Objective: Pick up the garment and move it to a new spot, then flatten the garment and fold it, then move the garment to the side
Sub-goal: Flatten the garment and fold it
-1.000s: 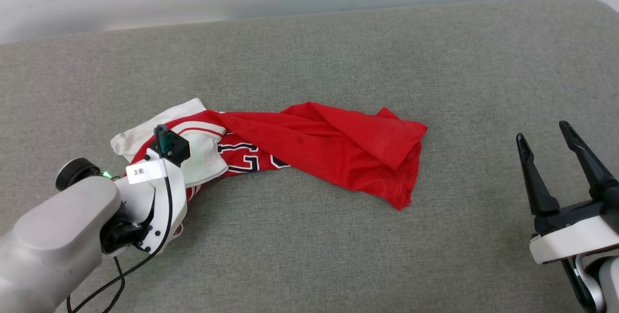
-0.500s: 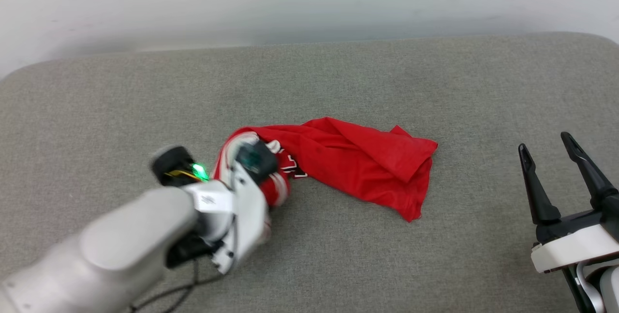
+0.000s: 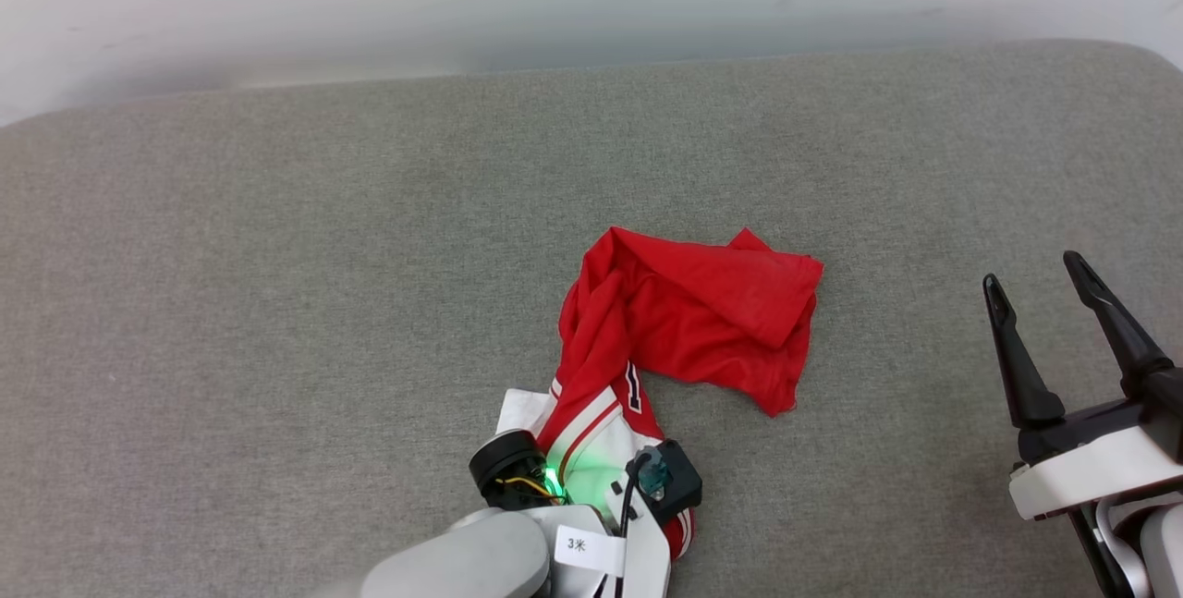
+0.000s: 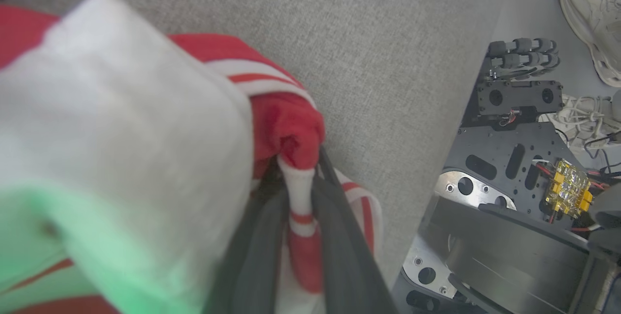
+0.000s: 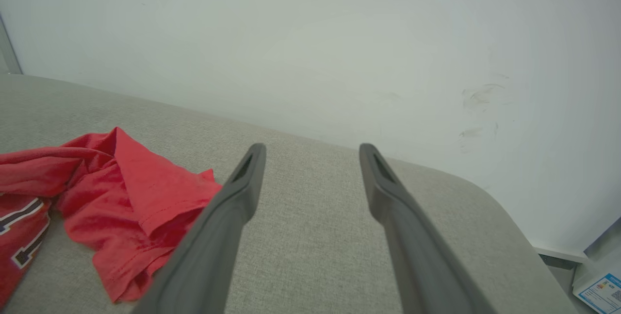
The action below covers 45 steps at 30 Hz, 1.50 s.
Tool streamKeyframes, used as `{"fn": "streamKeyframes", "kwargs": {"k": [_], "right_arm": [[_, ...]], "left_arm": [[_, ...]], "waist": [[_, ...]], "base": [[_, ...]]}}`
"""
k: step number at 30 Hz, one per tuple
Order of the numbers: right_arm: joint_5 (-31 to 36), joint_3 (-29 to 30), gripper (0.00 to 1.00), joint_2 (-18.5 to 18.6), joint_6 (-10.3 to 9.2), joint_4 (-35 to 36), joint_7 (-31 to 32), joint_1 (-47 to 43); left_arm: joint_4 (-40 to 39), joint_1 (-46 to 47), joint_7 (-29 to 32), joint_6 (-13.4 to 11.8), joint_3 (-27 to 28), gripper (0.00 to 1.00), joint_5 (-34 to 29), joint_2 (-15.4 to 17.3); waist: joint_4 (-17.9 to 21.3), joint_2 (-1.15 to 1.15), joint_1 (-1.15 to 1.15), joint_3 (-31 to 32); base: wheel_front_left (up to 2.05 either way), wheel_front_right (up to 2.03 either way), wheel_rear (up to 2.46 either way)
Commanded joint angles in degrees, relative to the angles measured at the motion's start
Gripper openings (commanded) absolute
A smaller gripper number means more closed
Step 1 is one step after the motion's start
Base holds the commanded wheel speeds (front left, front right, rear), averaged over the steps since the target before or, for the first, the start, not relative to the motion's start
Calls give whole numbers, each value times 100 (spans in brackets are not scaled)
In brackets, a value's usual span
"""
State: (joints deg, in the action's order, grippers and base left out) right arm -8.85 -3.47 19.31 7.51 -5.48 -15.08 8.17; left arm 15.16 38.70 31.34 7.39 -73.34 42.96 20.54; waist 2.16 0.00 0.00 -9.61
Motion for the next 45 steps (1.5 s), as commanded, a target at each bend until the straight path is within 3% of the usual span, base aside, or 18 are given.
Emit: {"fn": "streamKeyframes", "kwargs": {"k": [1,2,6,12,15,19,27,29,33,38,41,44,45], "right_arm": [[-27,20,100,-20,-4,-13,-11,1],[-23,31,100,-17,-4,-21,-11,-20],[-6,58,100,-7,-4,-37,-11,-117],[-3,112,100,15,-4,-41,-11,-271],[-4,120,100,11,-4,-33,-12,-327],[3,101,100,0,-4,-13,-12,-373],[-40,73,100,35,-4,33,-12,-403],[-102,52,100,51,-4,63,-8,-378],[-139,-39,100,145,-4,240,54,-232],[-210,-327,100,423,-4,647,322,92],[-338,-719,100,749,-4,880,768,423],[-622,-1377,100,1235,-4,1008,1618,857],[-622,-1377,100,1235,-4,1008,1618,857]], "left_arm": [[113,-95,-190,2,-5,31,-9,-60],[166,-39,-357,2,-6,100,-36,-80],[294,147,-1134,-5,99,100,-215,-121],[-250,6,-2070,-536,518,100,-423,40],[-649,-118,-2465,-960,821,100,-494,228],[-1043,-396,-3194,-1712,1447,100,-544,605],[-1293,-1197,-4391,-3117,2546,100,-698,1480],[-1392,-1615,-4574,-3518,2896,100,-700,1618],[-1642,-2214,-4652,-4024,3358,100,-884,1571],[-1953,-2965,-4656,-4219,4038,100,-1356,1268],[-2001,-3291,-4657,-4119,4368,100,-1580,1058],[-1973,-3492,-4653,-3938,4609,100,-1784,865],[-1973,-3492,-4653,-3938,4609,100,-1784,865]], "waist": [[-16,0,0,35],[-33,0,0,66],[-113,0,0,223],[-273,0,0,473],[-345,0,0,577],[-413,0,0,675],[-502,0,0,737],[-528,0,0,736],[-563,0,0,731],[-601,0,0,704],[-615,0,0,683],[-635,0,0,624],[-635,0,0,624]], "base": [[0,0,0],[0,0,0],[0,0,0],[0,0,0],[0,0,0],[0,0,0],[0,0,0],[0,0,0],[0,0,0],[0,0,0],[0,0,0],[0,0,0],[0,0,0]]}}
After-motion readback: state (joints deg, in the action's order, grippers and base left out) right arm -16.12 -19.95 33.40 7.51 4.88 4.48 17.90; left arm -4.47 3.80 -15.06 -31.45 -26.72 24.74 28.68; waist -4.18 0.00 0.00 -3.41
